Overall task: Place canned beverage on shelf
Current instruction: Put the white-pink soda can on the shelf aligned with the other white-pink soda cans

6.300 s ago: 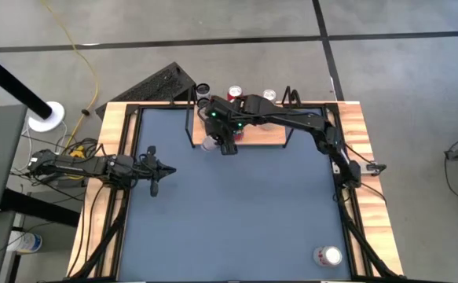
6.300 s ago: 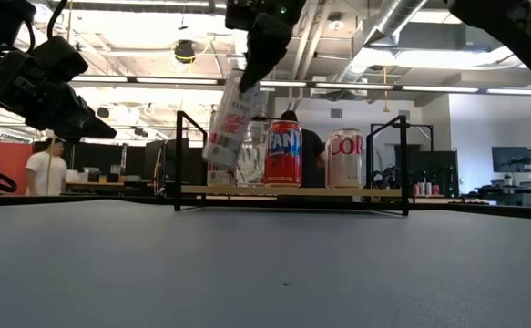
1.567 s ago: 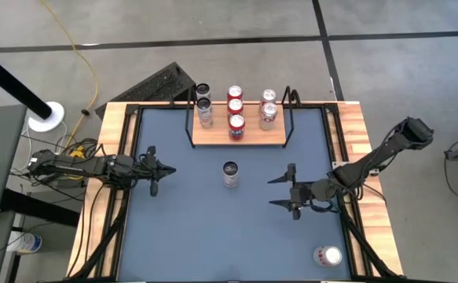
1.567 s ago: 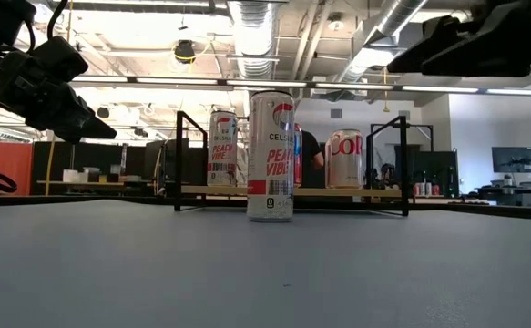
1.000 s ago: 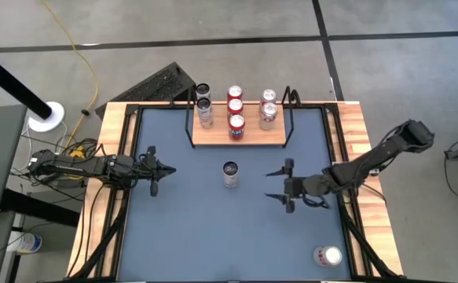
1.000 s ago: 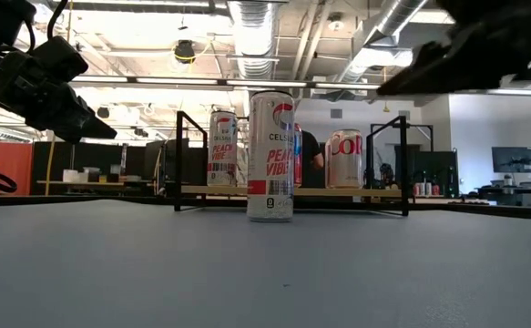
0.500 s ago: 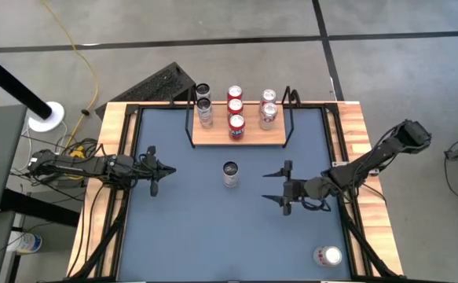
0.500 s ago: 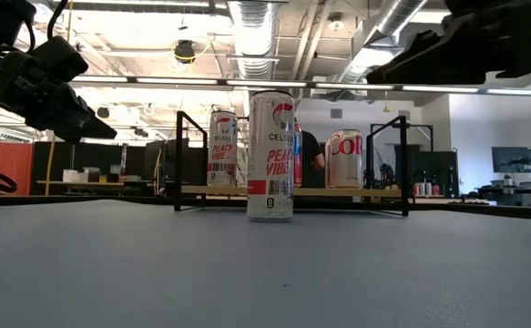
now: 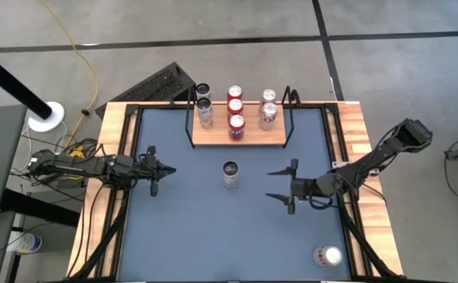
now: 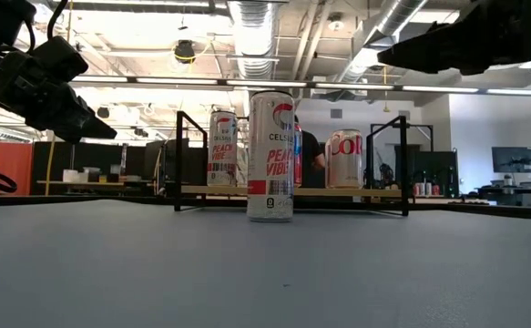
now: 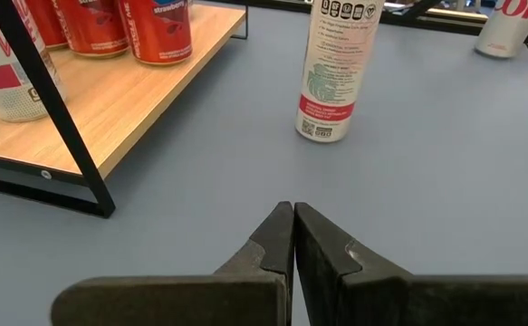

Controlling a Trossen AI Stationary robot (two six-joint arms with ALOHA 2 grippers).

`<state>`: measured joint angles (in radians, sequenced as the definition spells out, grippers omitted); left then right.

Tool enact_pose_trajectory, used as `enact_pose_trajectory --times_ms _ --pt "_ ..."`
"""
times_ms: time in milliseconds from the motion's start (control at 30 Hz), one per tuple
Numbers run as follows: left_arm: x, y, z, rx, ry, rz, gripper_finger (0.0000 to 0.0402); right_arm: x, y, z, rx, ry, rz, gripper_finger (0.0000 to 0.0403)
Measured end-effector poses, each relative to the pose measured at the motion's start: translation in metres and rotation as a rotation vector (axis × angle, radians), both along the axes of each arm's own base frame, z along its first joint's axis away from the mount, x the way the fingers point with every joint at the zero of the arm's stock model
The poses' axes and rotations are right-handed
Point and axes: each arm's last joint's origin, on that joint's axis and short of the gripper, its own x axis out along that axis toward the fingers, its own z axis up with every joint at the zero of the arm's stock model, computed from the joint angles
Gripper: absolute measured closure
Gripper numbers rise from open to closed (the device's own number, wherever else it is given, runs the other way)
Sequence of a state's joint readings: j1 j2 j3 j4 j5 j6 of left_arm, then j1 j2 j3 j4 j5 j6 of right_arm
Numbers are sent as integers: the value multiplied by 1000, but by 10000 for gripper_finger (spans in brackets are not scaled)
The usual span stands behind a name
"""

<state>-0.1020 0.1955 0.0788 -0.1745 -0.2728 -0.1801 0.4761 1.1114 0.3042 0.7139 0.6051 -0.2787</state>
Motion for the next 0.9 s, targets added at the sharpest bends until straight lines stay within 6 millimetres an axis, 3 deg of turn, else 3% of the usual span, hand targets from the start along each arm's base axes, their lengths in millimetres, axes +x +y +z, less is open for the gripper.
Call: enact_pose_trajectory --times_ms 900 --pt "0 0 0 0 0 0 401 1 1 -4 15 33 76 85"
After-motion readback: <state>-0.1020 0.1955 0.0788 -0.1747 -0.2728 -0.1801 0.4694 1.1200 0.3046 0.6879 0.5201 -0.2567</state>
